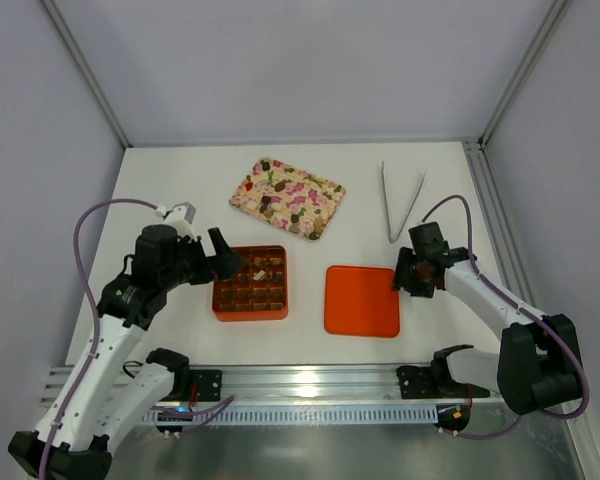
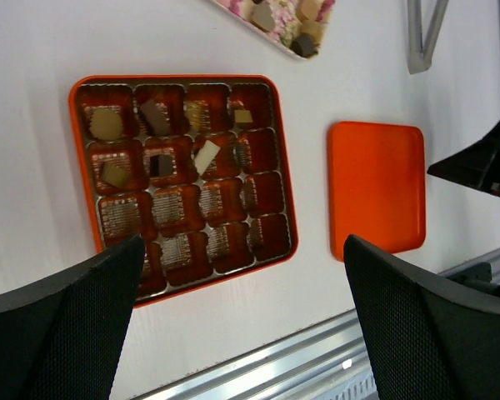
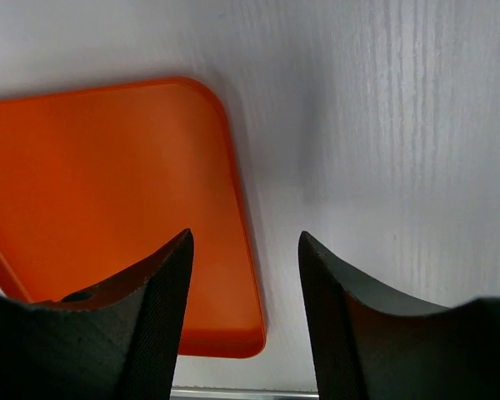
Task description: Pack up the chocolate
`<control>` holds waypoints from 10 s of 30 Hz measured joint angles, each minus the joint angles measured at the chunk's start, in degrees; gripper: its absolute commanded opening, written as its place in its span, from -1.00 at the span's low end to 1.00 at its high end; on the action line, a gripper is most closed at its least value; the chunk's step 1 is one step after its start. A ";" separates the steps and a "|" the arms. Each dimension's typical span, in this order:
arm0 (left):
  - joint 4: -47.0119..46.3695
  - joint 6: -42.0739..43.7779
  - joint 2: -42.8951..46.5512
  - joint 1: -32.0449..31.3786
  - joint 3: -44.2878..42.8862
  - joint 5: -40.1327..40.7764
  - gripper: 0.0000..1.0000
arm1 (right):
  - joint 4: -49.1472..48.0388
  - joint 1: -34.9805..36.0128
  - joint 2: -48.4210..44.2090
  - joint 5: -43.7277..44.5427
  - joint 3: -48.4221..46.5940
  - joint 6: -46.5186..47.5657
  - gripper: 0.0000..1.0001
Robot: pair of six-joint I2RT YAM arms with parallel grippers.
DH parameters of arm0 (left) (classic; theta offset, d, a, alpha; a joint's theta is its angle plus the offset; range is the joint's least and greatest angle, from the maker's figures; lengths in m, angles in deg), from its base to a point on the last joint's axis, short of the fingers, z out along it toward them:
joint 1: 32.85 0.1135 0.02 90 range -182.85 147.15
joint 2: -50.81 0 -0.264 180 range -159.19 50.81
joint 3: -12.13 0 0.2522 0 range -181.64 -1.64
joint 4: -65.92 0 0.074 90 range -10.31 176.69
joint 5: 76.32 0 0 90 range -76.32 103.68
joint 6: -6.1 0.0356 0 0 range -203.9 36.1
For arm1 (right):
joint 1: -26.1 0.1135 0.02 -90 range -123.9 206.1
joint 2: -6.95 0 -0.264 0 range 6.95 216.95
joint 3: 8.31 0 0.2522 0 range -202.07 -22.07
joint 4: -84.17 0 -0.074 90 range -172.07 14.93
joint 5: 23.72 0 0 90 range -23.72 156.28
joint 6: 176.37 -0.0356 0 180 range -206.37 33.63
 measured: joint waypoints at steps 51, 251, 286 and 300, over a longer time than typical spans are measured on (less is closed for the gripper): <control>-20.22 -5.92 -60.98 -24.22 -22.80 -6.16 0.79 | -3.04 -5.55 -7.48 -14.21 -0.13 0.79 -0.92; -15.50 -19.89 -29.94 2.23 5.22 -11.06 0.84 | -108.00 18.36 43.12 -51.89 2.95 -53.11 -0.86; -15.85 -19.45 -36.68 0.85 5.27 -9.29 0.81 | -108.45 12.26 43.06 -52.96 8.63 -52.81 -0.28; -12.72 -17.92 -37.75 -1.07 1.46 -6.97 0.80 | -108.26 6.10 39.60 -54.38 13.68 -51.47 -0.19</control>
